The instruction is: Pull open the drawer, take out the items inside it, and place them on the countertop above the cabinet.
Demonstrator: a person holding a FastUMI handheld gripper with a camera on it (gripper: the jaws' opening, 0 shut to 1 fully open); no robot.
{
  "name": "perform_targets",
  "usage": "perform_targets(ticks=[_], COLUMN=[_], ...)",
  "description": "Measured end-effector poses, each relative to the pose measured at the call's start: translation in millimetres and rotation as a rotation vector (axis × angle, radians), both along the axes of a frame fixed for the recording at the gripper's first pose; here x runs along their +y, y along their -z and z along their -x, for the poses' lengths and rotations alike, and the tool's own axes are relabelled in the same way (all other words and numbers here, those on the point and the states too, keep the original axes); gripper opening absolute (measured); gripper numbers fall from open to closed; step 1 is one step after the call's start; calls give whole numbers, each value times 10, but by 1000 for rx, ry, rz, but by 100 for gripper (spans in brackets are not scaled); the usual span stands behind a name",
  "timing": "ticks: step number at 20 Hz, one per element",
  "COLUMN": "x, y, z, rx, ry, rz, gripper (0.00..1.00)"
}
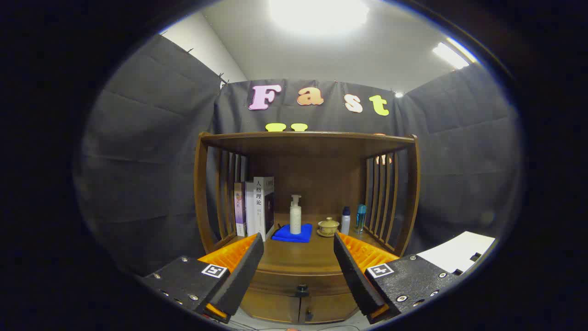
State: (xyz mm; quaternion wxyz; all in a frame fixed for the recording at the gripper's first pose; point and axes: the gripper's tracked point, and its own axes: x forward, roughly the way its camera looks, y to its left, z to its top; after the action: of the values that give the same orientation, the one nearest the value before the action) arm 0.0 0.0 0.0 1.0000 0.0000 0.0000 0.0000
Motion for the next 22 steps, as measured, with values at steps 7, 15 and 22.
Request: perform_targets(ticks=[7, 15, 22], x=[-73, -164, -125], y=[193, 216, 292], z=[-96, -121, -168], rx=[59, 76, 97], ry=[16, 22, 14], rz=[114, 62, 111], gripper=[95, 95, 95])
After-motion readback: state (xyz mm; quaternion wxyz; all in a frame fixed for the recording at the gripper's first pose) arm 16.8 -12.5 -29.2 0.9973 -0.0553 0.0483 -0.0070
